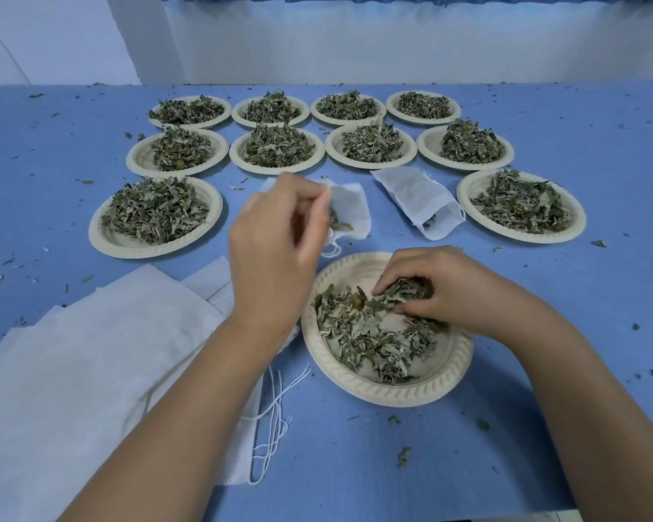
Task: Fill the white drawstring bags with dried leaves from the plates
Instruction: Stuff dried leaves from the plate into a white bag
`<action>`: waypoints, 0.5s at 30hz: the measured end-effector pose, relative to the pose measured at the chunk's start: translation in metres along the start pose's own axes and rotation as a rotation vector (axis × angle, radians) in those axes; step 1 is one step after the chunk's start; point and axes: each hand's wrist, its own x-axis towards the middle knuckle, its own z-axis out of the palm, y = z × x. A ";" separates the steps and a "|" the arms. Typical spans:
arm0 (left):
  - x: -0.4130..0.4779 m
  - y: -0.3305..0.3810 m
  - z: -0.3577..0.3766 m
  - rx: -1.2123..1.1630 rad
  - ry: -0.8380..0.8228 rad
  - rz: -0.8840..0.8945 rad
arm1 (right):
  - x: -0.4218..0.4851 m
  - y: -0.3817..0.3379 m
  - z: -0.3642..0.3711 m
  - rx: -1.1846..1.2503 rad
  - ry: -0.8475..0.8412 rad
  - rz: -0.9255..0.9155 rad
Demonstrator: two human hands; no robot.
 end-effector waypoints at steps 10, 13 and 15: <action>-0.007 0.001 0.010 -0.227 -0.318 -0.352 | -0.008 -0.016 -0.004 0.598 0.501 -0.187; -0.008 0.005 0.011 -0.275 -0.348 -0.354 | -0.003 -0.019 0.006 0.577 0.554 -0.175; -0.010 0.006 0.012 -0.301 -0.358 -0.351 | 0.000 -0.018 0.011 0.518 0.566 -0.164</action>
